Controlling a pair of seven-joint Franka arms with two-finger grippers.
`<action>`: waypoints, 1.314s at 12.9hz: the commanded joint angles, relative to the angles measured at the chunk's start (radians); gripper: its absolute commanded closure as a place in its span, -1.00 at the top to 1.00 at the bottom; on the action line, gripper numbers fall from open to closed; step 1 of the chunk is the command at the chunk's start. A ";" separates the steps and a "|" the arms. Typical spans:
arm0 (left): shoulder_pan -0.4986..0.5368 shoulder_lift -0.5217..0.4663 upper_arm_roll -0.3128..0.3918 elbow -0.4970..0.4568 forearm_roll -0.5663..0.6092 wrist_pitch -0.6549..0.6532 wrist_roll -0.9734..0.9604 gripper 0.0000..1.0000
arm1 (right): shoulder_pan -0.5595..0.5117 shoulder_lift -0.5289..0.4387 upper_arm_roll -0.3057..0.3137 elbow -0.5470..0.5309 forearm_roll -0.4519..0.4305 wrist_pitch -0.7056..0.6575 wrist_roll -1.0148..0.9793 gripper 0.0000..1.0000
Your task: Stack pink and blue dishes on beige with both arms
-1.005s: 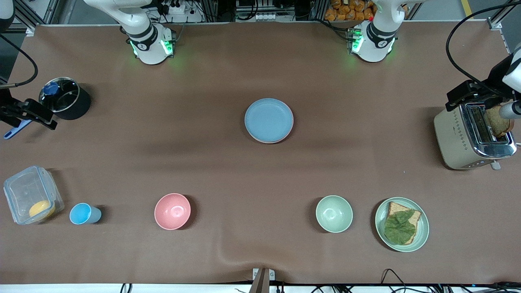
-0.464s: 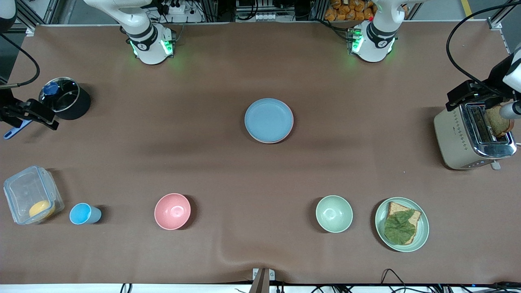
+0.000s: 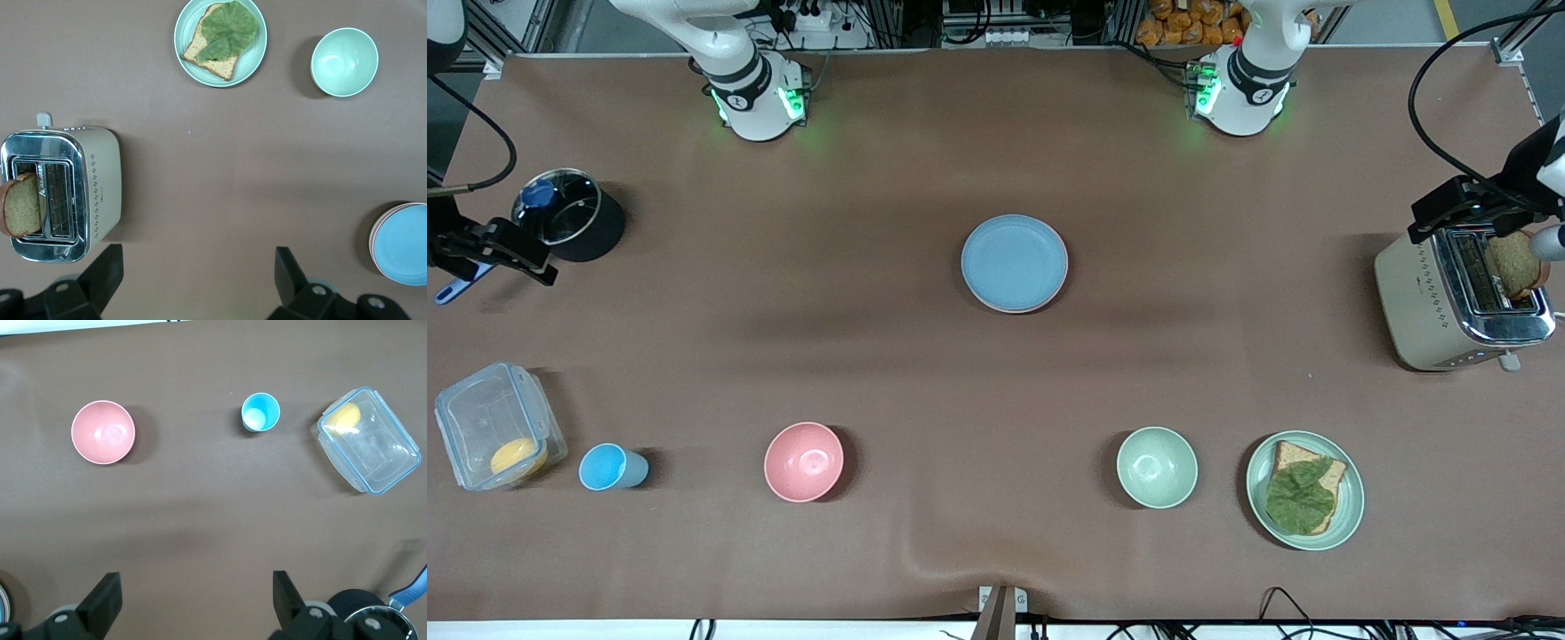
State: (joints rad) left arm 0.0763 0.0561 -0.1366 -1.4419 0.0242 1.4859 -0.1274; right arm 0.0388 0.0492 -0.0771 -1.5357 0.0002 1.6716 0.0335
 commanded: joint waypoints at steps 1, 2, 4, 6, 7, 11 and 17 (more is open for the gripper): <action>0.014 -0.015 -0.001 -0.003 -0.020 -0.015 -0.008 1.00 | -0.008 0.003 0.011 0.011 -0.017 -0.003 0.016 1.00; 0.014 -0.015 0.000 -0.002 -0.014 -0.015 0.008 1.00 | -0.011 0.004 0.011 0.011 -0.010 -0.003 0.016 1.00; 0.016 -0.012 0.000 0.000 -0.006 -0.015 0.003 1.00 | -0.013 0.005 0.011 0.011 -0.009 -0.003 0.016 1.00; 0.016 -0.012 0.000 0.000 -0.006 -0.015 0.003 1.00 | -0.011 0.005 0.011 0.011 -0.009 -0.003 0.016 1.00; 0.016 -0.010 0.000 0.000 -0.007 -0.015 0.003 1.00 | -0.011 0.005 0.011 0.011 -0.009 -0.003 0.016 1.00; 0.016 -0.012 -0.003 0.000 -0.010 -0.015 0.005 1.00 | -0.013 0.005 0.011 0.011 -0.008 -0.003 0.016 1.00; 0.013 -0.010 -0.008 0.000 -0.007 -0.015 0.003 1.00 | -0.011 0.005 0.011 0.011 -0.009 -0.004 0.016 1.00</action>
State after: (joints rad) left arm 0.0853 0.0561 -0.1382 -1.4419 0.0242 1.4856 -0.1272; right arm 0.0387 0.0501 -0.0771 -1.5357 0.0002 1.6716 0.0338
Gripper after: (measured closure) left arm 0.000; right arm 0.000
